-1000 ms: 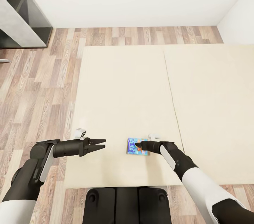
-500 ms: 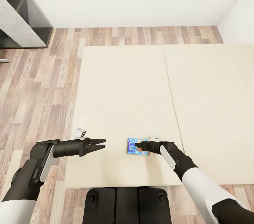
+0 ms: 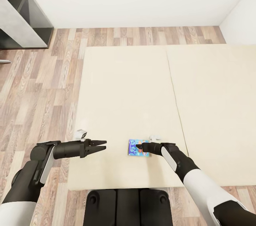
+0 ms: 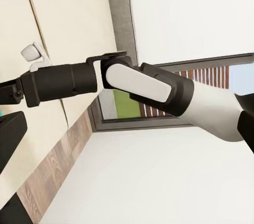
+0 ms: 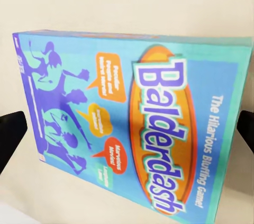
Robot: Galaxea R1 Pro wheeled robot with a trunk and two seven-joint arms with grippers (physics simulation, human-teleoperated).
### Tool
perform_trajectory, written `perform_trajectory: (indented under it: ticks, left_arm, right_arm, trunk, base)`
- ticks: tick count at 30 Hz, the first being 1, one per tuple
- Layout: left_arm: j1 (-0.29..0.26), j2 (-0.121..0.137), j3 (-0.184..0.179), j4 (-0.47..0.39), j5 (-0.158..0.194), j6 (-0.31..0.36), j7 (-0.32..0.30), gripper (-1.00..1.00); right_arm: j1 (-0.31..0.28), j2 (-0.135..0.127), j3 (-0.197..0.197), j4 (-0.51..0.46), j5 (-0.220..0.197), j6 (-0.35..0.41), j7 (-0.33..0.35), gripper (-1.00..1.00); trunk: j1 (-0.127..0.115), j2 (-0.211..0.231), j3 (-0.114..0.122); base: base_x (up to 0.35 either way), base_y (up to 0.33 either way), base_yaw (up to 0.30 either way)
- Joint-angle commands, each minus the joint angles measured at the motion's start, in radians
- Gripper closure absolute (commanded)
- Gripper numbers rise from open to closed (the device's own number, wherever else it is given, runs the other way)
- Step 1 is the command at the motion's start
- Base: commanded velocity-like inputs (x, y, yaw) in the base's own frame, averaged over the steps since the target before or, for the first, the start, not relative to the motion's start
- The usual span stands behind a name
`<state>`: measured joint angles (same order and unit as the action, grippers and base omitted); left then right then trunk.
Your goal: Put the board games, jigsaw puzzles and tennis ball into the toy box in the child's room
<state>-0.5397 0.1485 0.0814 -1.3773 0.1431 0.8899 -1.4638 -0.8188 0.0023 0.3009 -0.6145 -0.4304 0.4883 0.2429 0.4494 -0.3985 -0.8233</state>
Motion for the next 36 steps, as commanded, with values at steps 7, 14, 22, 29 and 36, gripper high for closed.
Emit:
perform_trajectory:
  ticks: [7, 14, 22, 29, 36]
  left_arm:
    - [0.0, 0.0, 0.0, 0.0, 0.001, 0.011, -0.003, -1.0]
    - [0.0, 0.0, 0.0, 0.0, 0.001, 0.011, -0.003, -1.0]
    - [0.0, 0.0, 0.0, 0.0, 0.001, 0.011, -0.003, -1.0]
    - [0.0, 0.0, 0.0, 0.0, 0.001, 0.011, -0.003, -1.0]
    - [0.0, 0.0, 0.0, 0.0, 0.0, 0.011, -0.003, -1.0]
  right_arm:
    - [0.0, -0.001, 0.001, -0.001, -0.001, 0.004, 0.002, -1.0]
    - [0.0, 0.0, 0.001, -0.001, -0.001, 0.004, 0.003, -1.0]
    - [0.0, 0.0, 0.001, -0.002, -0.001, 0.001, 0.003, -1.0]
    - [0.0, -0.001, 0.001, -0.002, -0.001, 0.001, 0.003, -1.0]
    - [0.0, -0.001, 0.001, -0.002, -0.001, 0.001, 0.003, -1.0]
  trunk:
    - [0.001, -0.002, -0.001]
    - [0.001, -0.002, -0.001]
    - [0.001, -0.002, -0.004]
    - [0.001, -0.002, -0.006]
    - [0.001, -0.002, -0.006]
  base:
    - [0.0, 0.054, 0.0]
    - [0.0, 0.008, 0.0]
    - [0.0, 0.0, 0.045]
    - [0.0, 0.0, 0.043]
    - [0.0, 0.0, 0.002]
